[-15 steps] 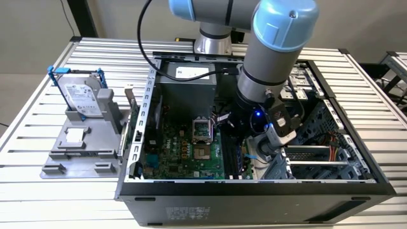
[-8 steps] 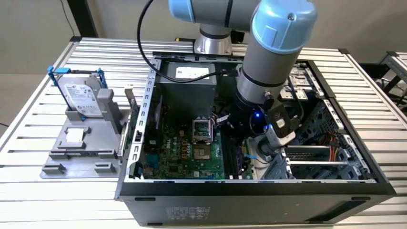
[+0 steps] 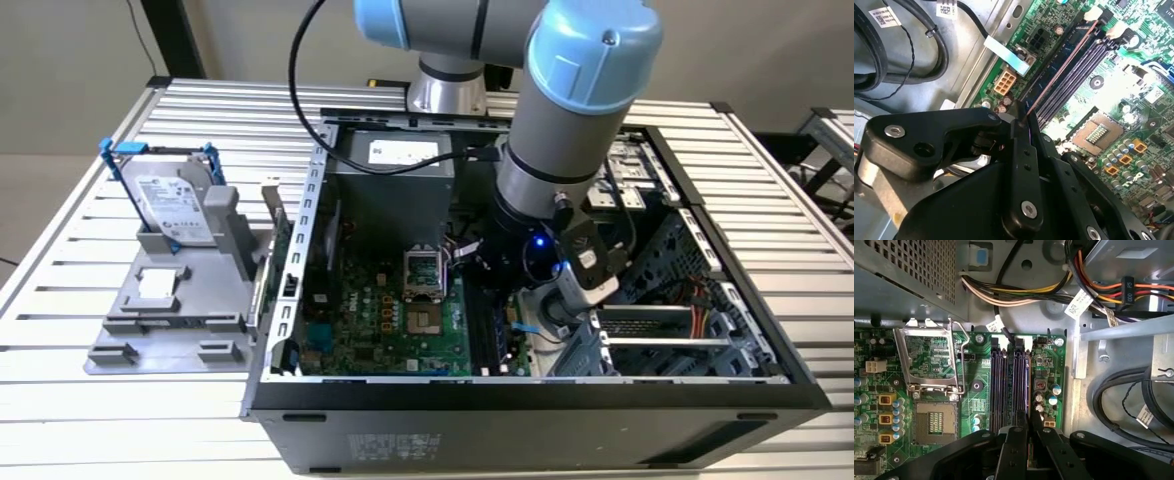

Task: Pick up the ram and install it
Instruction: 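Insert the ram into the slot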

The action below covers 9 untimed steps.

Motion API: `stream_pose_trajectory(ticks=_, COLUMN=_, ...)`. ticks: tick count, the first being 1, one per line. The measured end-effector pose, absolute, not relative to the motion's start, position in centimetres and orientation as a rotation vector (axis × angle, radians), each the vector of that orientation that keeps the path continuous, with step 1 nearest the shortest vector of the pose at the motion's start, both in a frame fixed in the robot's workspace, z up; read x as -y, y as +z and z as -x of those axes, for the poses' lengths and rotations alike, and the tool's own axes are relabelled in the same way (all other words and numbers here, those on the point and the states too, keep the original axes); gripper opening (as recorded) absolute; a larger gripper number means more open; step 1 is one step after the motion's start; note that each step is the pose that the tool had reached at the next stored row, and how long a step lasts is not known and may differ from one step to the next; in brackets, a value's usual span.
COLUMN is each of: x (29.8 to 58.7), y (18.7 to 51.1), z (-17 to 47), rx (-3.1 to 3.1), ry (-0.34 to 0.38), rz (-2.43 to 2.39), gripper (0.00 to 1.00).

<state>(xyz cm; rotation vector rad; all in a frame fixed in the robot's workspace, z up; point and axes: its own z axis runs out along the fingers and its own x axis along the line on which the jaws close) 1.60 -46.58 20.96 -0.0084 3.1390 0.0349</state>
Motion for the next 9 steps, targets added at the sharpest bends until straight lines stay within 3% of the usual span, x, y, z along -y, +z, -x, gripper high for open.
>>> stream_pose_trajectory(ticks=9, x=46.26, y=20.62, z=-1.74, rx=-3.139, ry=0.024, rz=-0.01, gripper=0.0)
